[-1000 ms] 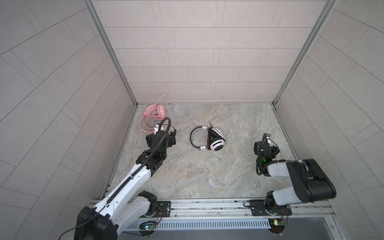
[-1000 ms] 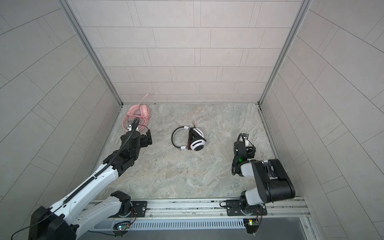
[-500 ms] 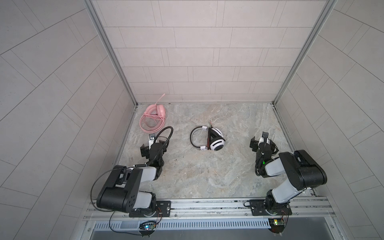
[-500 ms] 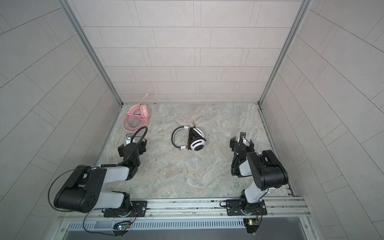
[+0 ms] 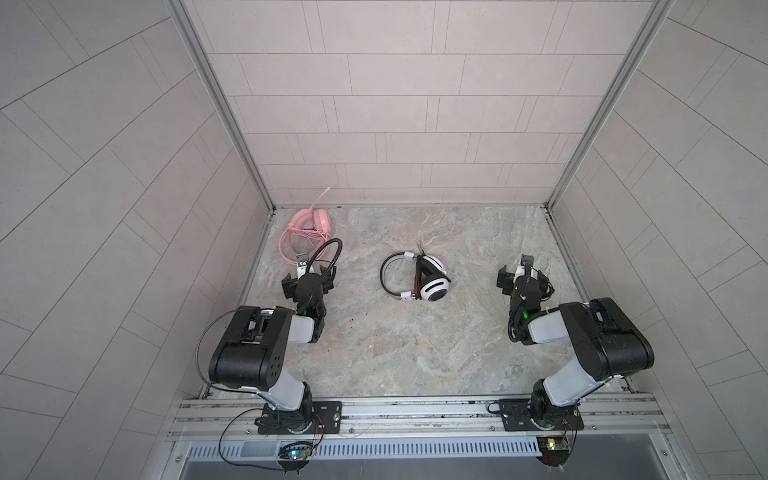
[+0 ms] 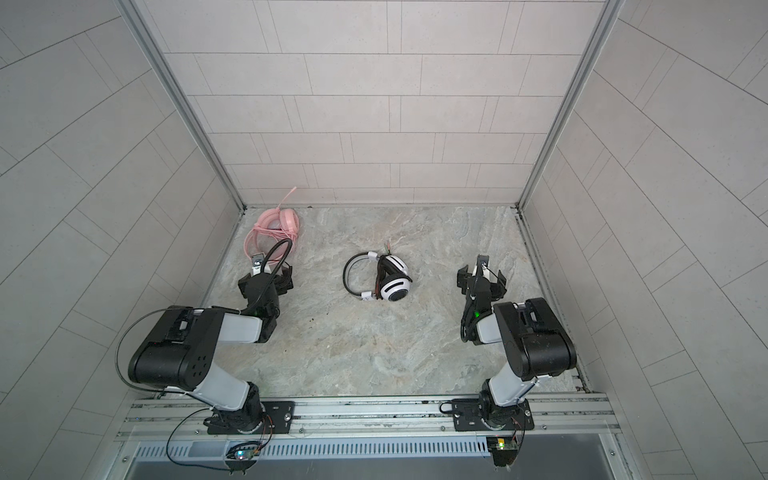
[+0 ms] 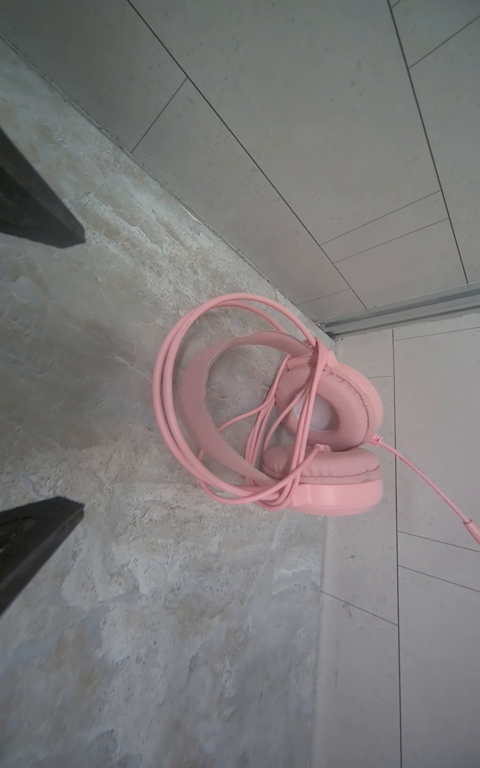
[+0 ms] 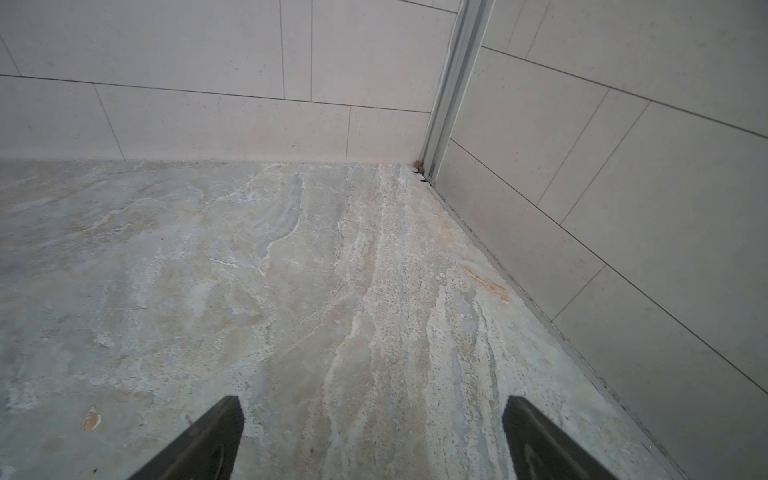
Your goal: Wrap the headphones
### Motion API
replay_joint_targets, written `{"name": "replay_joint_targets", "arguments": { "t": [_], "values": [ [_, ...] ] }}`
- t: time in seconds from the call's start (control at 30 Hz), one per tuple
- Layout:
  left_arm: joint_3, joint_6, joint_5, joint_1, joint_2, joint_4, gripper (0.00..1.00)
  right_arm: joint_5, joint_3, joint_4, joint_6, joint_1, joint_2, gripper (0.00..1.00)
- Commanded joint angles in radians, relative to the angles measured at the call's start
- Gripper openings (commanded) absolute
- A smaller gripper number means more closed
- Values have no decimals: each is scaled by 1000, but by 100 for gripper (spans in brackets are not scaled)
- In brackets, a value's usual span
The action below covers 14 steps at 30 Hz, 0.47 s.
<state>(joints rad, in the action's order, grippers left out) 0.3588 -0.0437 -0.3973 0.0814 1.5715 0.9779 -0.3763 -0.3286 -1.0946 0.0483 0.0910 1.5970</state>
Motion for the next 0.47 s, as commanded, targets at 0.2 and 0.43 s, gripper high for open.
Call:
{"name": "replay_joint_targets", "arguments": {
  "t": [0.2,0.43],
  "values": [
    [16,-6,-30,3,14,-17,100,43,3,27,-64,22,-7,99],
    [20,-4,-35,4,18,-14,100,48,-1,41,-57,20,-9,99]
  ]
}}
